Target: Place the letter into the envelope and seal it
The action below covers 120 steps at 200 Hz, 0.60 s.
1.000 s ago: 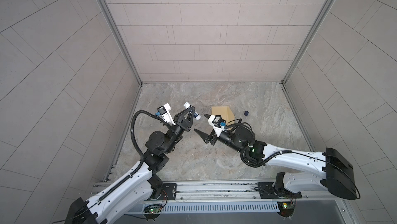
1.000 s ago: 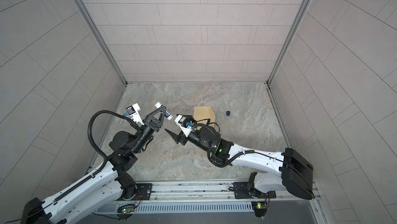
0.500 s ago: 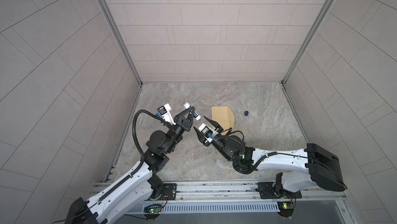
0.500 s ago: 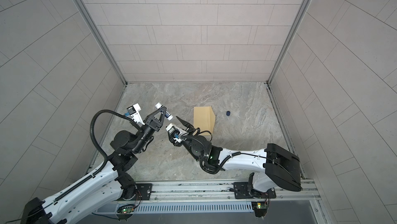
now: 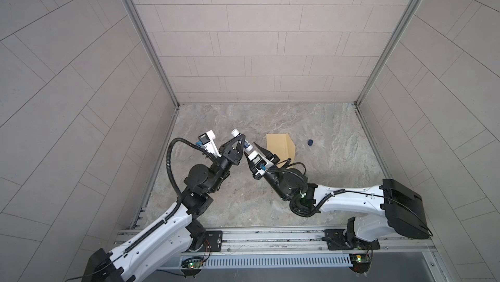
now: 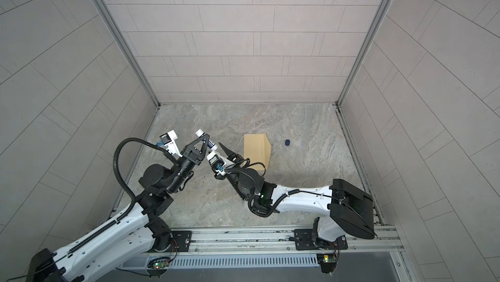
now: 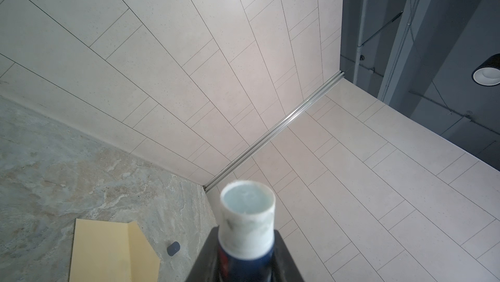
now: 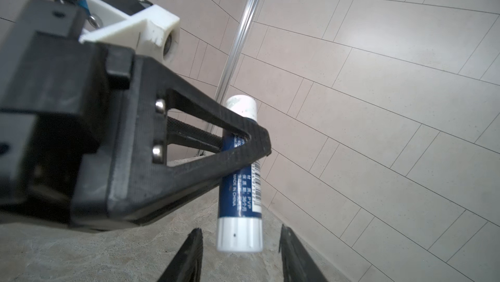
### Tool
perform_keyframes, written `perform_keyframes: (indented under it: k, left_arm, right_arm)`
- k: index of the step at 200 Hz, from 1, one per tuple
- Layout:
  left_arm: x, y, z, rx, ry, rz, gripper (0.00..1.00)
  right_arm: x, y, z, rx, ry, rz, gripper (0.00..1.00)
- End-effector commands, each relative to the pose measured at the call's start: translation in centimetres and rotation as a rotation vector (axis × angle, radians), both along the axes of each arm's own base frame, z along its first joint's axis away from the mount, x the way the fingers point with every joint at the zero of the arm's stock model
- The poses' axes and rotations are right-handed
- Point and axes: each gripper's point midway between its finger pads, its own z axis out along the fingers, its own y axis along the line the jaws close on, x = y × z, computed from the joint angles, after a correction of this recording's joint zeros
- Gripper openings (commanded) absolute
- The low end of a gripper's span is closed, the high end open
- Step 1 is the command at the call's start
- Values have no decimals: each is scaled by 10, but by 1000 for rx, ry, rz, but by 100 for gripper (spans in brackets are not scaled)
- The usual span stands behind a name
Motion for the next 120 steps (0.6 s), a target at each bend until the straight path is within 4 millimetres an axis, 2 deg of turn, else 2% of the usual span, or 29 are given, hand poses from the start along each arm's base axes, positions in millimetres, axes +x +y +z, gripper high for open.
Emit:
perform_keyframes:
  k: [1, 76, 120]
  left_arm:
    - [-4, 2, 17, -35, -40, -3, 0]
    - [-4, 1, 16, -42, -37, -8, 0]
    - [-4, 0, 15, -43, -36, -15, 0]
  right_arm:
    - [0, 0, 12, 35, -16, -14, 42]
    - [1, 2, 14, 44, -12, -17, 37]
    - [2, 3, 16, 52, -8, -16, 24]
